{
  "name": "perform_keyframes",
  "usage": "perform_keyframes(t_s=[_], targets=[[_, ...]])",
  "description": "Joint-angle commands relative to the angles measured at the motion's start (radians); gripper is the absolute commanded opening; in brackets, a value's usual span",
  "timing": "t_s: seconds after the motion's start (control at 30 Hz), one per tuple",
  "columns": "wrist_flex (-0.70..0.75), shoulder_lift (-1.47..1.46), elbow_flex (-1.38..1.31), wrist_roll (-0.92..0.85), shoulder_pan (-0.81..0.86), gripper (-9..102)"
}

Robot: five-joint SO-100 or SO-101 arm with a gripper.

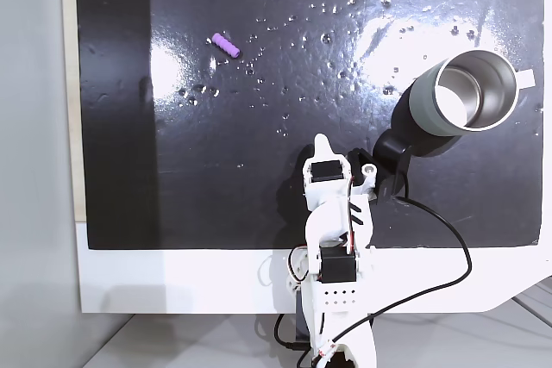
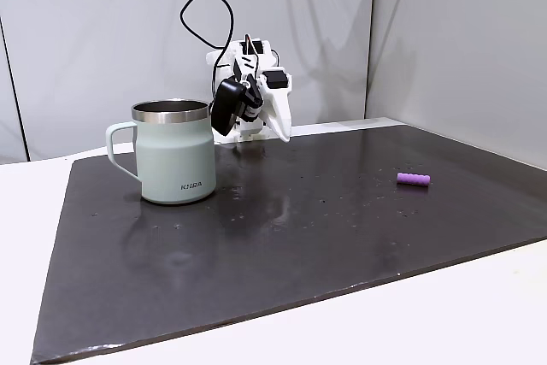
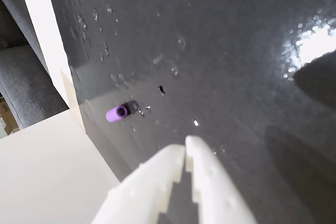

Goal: Grasp a pengrip and put it in the cup.

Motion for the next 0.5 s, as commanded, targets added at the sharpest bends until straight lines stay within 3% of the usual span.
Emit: perform_keyframes(t_s=[0.0, 0.47], targets=[[-0.032, 0.026, -0.005, 0.023, 0.012, 0], [-0.041, 0.026, -0.005, -0.049, 0.012, 0]])
